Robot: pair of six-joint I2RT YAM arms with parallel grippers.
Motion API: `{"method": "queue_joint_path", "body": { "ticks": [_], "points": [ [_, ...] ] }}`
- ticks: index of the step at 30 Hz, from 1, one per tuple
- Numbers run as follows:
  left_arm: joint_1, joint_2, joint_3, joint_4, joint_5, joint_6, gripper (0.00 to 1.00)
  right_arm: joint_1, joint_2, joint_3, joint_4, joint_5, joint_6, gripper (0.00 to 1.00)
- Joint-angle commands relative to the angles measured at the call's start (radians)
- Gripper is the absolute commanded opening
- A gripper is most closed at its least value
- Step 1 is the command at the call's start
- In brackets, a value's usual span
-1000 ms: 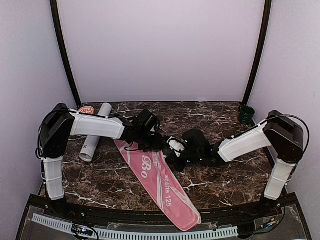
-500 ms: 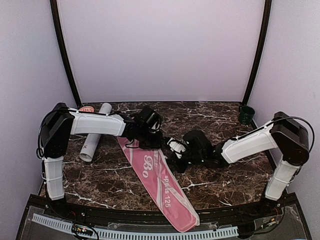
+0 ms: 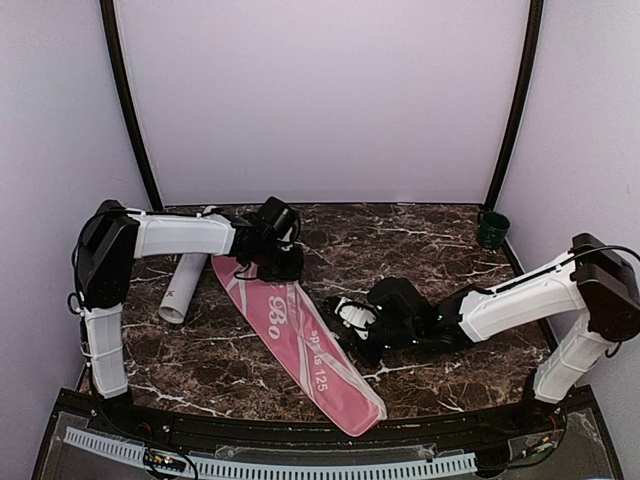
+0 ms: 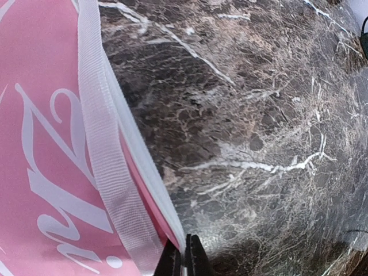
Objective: Pack up the badminton gear
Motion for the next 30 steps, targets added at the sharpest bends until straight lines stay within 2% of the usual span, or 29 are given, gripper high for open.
{"method": "queue_joint_path", "body": {
  "ticks": [1,15,24,30],
  "points": [
    [0.05,-0.071,0.041,-0.021,-0.053,0.076,0.0,0.056,-0.076,-0.021,-0.045,0.032,0.01,0.0],
    [0.145,-0.065,0.07,-0.006,-0.042,0.122,0.0,0.221,-0.242,-0.126,-0.209,0.116,0.149,0.0],
    [0.154,-0.031,0.125,-0.005,-0.037,0.126,0.0,0.414,-0.224,-0.143,-0.248,0.129,0.322,0.0],
    [0.154,-0.019,0.146,0.008,-0.008,0.141,0.0,0.456,-0.235,-0.153,-0.237,0.125,0.37,0.0]
  ]
}}
